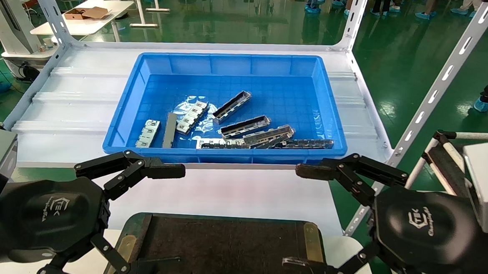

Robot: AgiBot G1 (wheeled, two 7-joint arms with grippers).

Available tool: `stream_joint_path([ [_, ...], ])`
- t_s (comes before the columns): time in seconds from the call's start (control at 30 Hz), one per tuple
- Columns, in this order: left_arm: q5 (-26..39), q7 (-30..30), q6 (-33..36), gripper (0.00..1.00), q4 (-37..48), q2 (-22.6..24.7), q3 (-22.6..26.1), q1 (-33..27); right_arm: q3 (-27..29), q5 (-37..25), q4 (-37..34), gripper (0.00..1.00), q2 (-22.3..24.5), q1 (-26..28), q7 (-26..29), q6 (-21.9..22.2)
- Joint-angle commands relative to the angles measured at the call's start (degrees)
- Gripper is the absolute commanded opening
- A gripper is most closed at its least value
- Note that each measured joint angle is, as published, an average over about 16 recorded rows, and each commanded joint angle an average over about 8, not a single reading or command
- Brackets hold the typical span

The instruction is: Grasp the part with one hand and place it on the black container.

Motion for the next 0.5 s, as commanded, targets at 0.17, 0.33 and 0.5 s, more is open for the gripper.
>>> stream_joint_path([
  [0.17,0.0,0.0,0.0,1.0,0.0,0.0,0.0,0.0,0.0,0.0,0.0,1.0,0.0,0.0,0.0,0.0],
  [0.33,0.0,0.0,0.0,1.0,0.0,0.0,0.0,0.0,0.0,0.0,0.0,1.0,0.0,0.0,0.0,0.0],
  [0.5,0.0,0.0,0.0,1.0,0.0,0.0,0.0,0.0,0.0,0.0,0.0,1.0,0.0,0.0,0.0,0.0],
])
